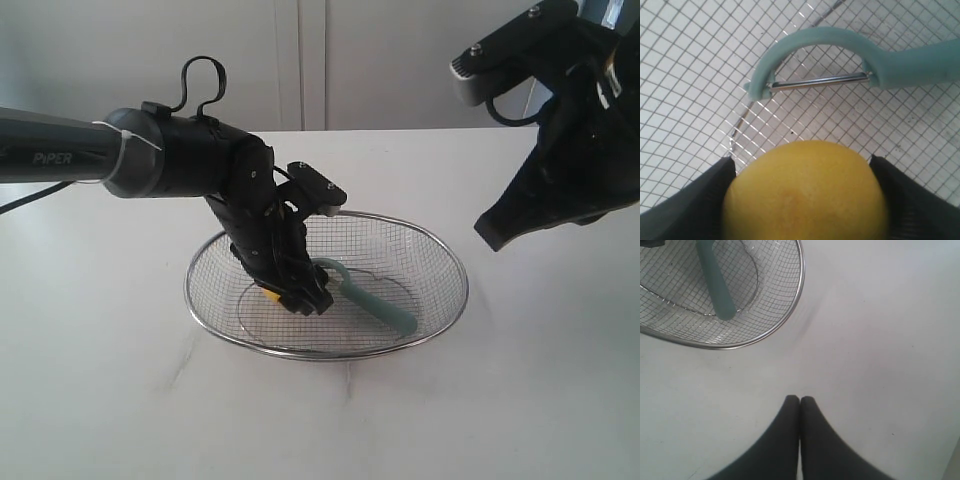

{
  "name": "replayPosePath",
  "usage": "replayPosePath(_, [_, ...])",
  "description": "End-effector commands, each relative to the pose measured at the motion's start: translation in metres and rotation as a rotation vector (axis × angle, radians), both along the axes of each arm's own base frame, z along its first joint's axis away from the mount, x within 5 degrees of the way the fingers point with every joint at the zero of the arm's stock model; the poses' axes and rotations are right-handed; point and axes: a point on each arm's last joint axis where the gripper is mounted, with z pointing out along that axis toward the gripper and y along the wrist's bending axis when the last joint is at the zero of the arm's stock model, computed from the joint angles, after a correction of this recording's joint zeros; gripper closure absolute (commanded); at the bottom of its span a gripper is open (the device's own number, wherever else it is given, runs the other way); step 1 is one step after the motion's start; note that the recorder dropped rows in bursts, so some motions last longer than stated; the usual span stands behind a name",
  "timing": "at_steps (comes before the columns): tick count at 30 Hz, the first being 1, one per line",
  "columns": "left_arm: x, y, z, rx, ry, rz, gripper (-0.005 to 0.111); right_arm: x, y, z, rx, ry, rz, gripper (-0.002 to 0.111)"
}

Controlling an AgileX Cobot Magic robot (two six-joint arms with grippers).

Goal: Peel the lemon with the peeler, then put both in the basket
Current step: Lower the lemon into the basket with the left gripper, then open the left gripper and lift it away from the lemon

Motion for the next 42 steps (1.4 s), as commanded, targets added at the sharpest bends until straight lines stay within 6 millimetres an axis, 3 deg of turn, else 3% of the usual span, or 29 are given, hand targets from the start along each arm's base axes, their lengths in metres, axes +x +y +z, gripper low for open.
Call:
replayPosePath(1, [-0.002,-0.002,0.003,-0.011,0.001,-0.002,0.035,-0.001,-0.002,0.001,0.002,-0.011,-0.002,0.108])
replayPosePath(6, [-0.002,-0.002,0.003,-0.011,0.001,-0.002,0.018,-0.001,-0.002,0.001,0.002,-0.011,-0.002,0.108])
replayPosePath(10, [-0.002,-0.002,0.003,-0.007,0.006,-0.002,0.012,-0.001,-0.002,0.001,0.002,-0.011,-0.002,0.108])
replayPosePath(24, [-0.001,-0.003,0.024,0.034,0.064,0.003,0.011,-0.001,-0.002,0.001,0.002,-0.011,-0.002,0.108])
replayPosePath(32, [-0.002,-0.003,0.054,0.000,0.025,0.001,0.011,-0.001,-0.002,0.001,0.002,-0.011,-0.002,0.108])
replayPosePath(42, [-0.015,0.010,0.110,-0.066,-0.073,-0.004,0.012,0.000,-0.002,0.001,0.004,-0.015,0.000,0.108])
